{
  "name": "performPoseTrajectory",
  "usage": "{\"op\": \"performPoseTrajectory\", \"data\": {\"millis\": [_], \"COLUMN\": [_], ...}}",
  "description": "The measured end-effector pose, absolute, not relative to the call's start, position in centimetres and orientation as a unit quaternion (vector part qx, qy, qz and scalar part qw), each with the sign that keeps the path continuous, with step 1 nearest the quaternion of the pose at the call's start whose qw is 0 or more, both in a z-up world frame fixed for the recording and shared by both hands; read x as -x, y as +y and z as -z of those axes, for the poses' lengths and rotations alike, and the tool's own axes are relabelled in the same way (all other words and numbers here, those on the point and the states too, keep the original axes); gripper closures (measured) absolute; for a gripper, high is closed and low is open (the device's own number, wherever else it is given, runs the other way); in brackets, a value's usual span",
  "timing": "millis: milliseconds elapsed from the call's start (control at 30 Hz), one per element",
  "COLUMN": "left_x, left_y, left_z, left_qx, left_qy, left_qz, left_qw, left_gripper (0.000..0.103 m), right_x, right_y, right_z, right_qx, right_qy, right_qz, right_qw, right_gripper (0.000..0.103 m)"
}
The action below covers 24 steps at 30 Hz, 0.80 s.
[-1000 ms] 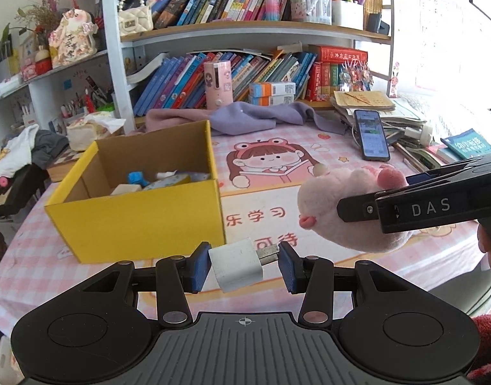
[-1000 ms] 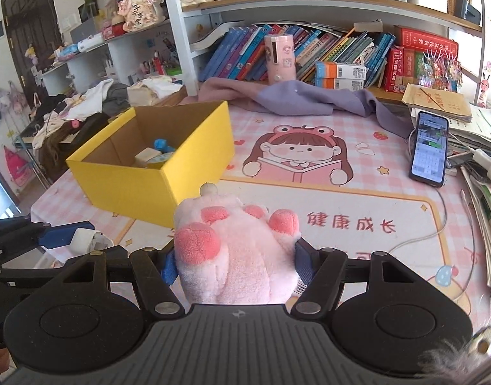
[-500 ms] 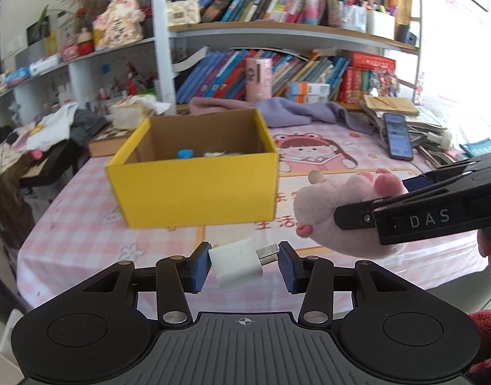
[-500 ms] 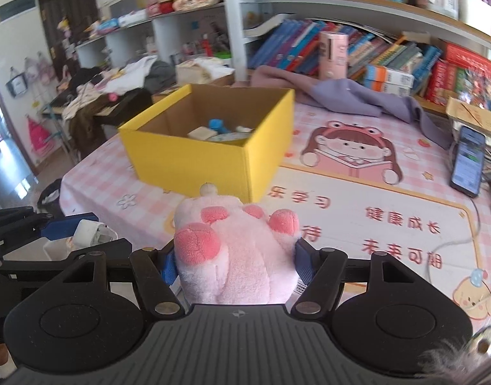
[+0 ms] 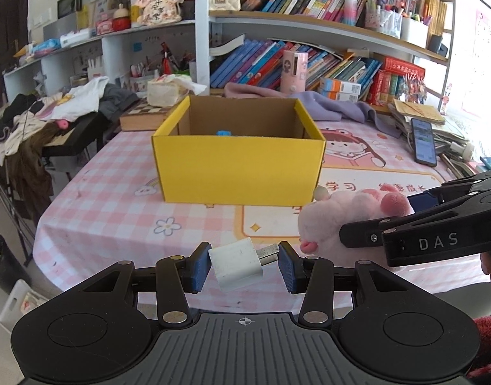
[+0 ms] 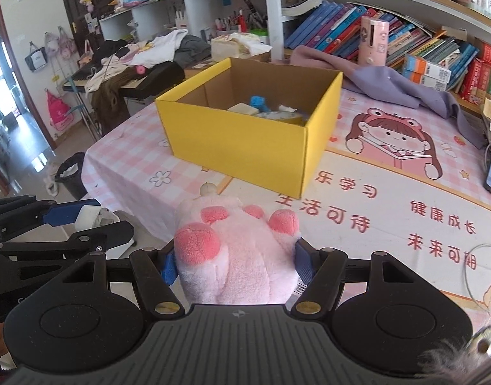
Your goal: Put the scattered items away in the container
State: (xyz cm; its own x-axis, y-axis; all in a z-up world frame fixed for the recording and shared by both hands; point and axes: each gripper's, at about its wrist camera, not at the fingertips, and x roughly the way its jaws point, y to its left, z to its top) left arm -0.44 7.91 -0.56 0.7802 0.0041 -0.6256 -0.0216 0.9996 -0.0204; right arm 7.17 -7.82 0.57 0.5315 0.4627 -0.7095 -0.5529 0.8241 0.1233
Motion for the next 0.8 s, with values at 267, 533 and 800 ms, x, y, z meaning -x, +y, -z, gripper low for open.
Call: {"op": "performPoseTrajectory", "data": {"millis": [267,533,800], "left_x": [0.5,0.2,-0.6], "left_y": [9.3,10.6,11.4], "left_z": [1.0,0.9,0.8], "left_qx": [0.015,0.02,0.022], "left_qy": [0.35,0.355,0.363], "left_qz": [-0.012,-0.017,-0.02], "left_qw": [0.937,0.935,0.931], "left_gripper": [0.059,0.059,0.059], "right_x": [-6.9,-6.8,-6.9], "right_y": [-6.4,-5.4,-4.9], "right_z": [-0.1,0.3,0.8], "right_qx": [0.055,0.054,0.059], "right_qy": [0.396,0.403,0.415], "right_qz": [-0.297,-0.301,-0.313], "right_qw": [0.867,0.863,0.852], "right_gripper": [0.038,0.038,0.038]}}
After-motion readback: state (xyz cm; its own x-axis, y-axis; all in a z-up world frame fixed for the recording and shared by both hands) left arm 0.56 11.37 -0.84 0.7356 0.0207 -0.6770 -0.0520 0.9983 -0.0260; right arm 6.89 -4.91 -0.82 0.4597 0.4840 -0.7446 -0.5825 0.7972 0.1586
